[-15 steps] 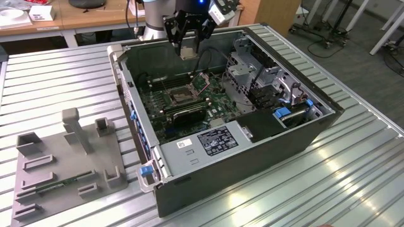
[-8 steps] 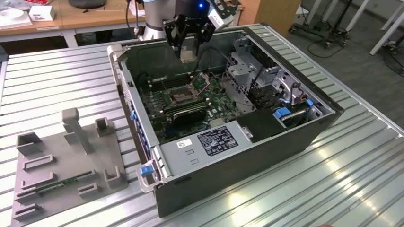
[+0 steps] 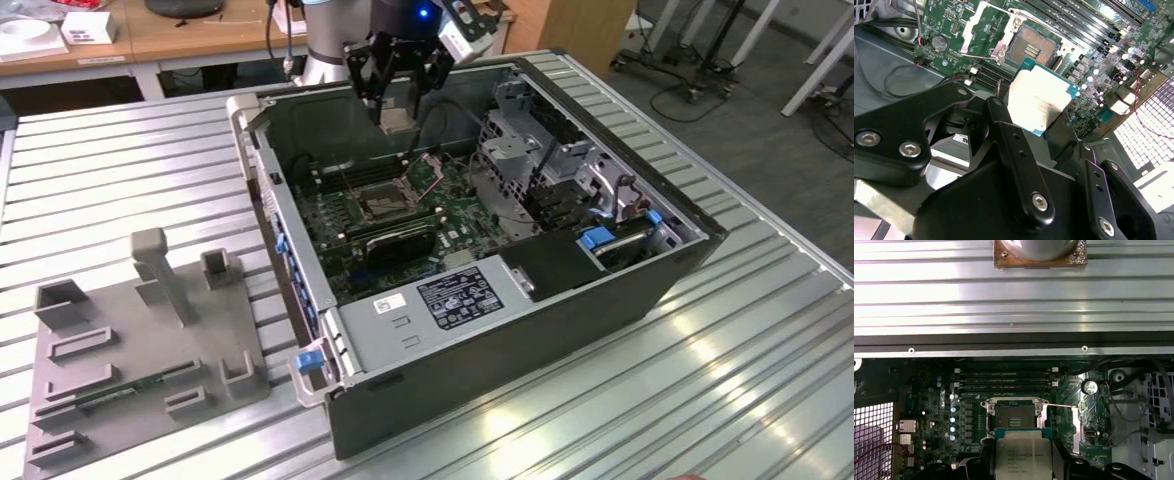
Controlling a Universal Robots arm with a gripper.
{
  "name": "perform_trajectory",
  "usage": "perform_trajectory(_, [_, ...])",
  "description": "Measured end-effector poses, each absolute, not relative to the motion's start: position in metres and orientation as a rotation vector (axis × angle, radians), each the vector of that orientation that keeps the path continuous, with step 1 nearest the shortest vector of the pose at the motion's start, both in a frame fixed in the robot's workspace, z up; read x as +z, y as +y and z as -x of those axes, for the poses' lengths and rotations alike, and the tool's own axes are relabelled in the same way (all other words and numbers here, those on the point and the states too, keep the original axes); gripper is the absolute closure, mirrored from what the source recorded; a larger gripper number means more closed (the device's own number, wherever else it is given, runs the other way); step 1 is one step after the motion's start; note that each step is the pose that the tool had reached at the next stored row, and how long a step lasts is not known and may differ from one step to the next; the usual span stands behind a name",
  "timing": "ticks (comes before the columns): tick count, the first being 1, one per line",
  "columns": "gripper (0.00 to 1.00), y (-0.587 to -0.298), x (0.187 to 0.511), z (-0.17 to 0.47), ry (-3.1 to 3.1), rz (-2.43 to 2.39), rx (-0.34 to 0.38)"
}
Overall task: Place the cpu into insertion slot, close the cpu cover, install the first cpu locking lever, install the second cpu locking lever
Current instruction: 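Place the cpu into insertion slot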
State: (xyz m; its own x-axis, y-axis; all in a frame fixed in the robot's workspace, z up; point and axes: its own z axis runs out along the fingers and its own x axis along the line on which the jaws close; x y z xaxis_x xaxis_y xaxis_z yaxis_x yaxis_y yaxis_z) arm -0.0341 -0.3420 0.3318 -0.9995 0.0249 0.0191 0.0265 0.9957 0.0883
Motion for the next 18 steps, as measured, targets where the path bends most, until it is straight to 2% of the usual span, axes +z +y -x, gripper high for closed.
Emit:
perform_trajectory(10, [0.46,-0.342,0.331,0.037,-3.121,0.040,-0.139])
perform_trajectory(18, [0.46,-0.342,0.319,0.038,-3.124,0.040,-0.140])
